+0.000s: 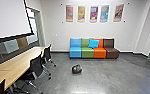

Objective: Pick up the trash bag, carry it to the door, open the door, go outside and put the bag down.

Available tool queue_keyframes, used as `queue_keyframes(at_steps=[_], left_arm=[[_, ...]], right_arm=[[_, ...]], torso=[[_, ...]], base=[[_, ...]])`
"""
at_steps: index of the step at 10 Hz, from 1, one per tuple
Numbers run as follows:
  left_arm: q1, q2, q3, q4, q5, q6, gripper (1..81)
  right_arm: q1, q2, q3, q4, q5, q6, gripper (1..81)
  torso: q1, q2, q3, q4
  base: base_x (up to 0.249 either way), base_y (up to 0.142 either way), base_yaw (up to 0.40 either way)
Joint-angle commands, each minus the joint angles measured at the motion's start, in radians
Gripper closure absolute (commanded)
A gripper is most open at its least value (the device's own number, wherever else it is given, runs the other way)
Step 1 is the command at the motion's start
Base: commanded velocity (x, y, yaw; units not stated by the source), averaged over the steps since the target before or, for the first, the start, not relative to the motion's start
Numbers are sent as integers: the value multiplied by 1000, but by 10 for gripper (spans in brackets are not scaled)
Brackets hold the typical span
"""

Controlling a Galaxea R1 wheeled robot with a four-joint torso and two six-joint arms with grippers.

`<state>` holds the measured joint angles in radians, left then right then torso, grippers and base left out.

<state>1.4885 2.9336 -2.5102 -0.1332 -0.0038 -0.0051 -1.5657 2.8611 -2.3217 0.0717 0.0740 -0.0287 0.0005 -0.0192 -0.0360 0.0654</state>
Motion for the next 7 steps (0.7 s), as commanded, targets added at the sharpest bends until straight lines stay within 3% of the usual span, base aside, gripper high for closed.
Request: queue_keyframes(at_steps=[1, 3, 7], left_arm=[[-55, -5, 2, -6, 53, -7, 10], [-55, -3, 2, -28, 53, -7, 10], [-55, 0, 2, -29, 54, -9, 10]], right_arm=[[48, -4, 16, 8, -56, 1, 10], [48, -1, 16, 8, -56, 1, 10], [51, -3, 21, 8, -59, 0, 10]], torso=[[0, 0, 0, 0], [0, 0, 0, 0], [0, 0, 0, 0]], base=[[195, 0, 0], [195, 0, 0], [195, 0, 0]])
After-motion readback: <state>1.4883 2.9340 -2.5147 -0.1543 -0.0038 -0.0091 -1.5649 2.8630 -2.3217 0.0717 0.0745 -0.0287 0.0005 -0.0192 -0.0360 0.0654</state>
